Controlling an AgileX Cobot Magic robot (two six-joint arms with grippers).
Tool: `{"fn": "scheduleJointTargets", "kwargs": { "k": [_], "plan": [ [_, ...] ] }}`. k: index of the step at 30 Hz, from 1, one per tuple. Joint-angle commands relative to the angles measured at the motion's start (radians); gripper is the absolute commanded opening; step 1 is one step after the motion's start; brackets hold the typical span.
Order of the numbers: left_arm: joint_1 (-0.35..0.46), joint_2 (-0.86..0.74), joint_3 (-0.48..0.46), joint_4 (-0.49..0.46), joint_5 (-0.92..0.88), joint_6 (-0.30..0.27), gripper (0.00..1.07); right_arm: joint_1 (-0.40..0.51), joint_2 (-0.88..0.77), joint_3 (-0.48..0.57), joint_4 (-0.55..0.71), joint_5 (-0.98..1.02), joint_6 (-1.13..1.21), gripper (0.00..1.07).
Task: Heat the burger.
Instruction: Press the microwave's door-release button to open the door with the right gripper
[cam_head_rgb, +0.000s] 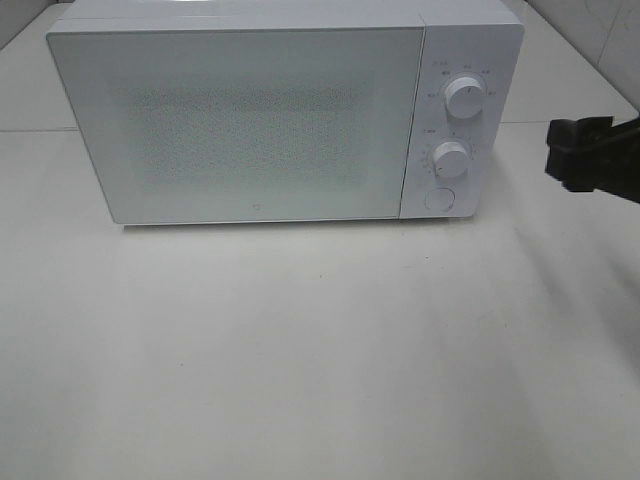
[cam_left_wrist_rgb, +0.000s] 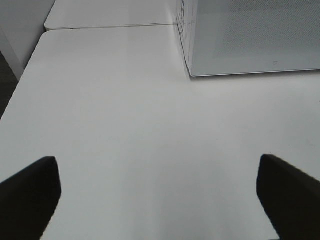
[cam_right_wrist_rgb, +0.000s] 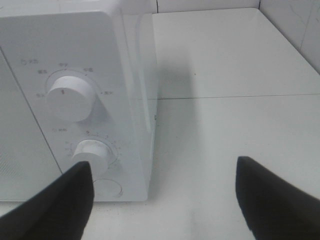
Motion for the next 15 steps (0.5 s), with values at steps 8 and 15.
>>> {"fn": "scheduleJointTargets", "kwargs": {
  "k": [8,15],
  "plan": [
    [0.005,-0.013,0.0,0.002,0.006,-0.001,1.01,0.224,0.193,0.001,0.224,-0.289,-0.082,0.76],
    [0.005,-0.013,0.0,0.002,0.006,-0.001,1.01,0.371,0.336,0.001,0.323,-0.418,-0.082,0.76]
  ]
}}
